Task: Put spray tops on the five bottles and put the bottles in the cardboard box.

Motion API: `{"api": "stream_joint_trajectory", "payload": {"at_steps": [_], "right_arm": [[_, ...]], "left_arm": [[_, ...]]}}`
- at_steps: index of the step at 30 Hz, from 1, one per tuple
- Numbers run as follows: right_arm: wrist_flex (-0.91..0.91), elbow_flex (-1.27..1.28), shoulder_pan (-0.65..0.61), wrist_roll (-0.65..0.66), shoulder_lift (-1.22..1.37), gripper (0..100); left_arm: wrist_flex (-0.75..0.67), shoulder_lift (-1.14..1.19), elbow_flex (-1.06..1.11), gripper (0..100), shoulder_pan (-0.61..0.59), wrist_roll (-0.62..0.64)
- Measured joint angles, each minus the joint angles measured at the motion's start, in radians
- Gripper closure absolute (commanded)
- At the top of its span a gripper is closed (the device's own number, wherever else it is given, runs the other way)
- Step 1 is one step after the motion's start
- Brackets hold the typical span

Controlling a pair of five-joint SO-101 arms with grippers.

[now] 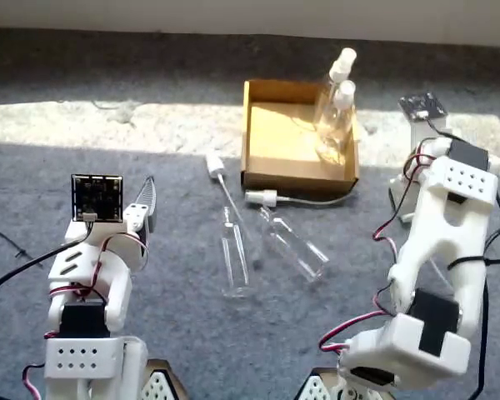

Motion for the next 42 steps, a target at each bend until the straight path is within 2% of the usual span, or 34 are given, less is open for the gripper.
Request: {"api": "stream_joint_trajectory", "payload": {"at_steps": [11, 17, 22, 26, 30, 32, 35, 38, 42], "right_arm": [[-0.150, -0.132, 0.015, 0.020, 0.382, 67.4], [-0.149, -0.196, 0.015, 0.020, 0.468, 85.8], [-0.147, -0.262, 0.020, -0.046, 0.479, 97.9], [-0.017, -0.417, 0.015, -0.098, 0.482, 99.4], [0.295, -0.750, 0.006, -0.143, 0.482, 99.5], [0.423, -0.947, -0.034, -0.186, 0.482, 99.5], [0.465, -1.123, -0.115, -0.282, 0.451, 99.5], [0.474, -1.065, -0.244, -0.338, 0.377, 99.5], [0.474, -0.816, -0.500, -0.411, 0.255, 99.5]], "left_arm": [[0.000, 0.000, 0.000, 83, 0.000, 0.000], [0.000, 0.000, 0.000, 83, 0.000, 0.000], [0.000, 0.000, 0.000, 83, 0.000, 0.000], [0.000, 0.000, 0.000, 83, 0.000, 0.000], [0.000, 0.000, 0.000, 83, 0.000, 0.000], [0.000, 0.000, 0.000, 83, 0.000, 0.000], [0.000, 0.000, 0.000, 83, 0.000, 0.000], [0.000, 0.000, 0.000, 83, 0.000, 0.000], [0.000, 0.000, 0.000, 83, 0.000, 0.000]]}}
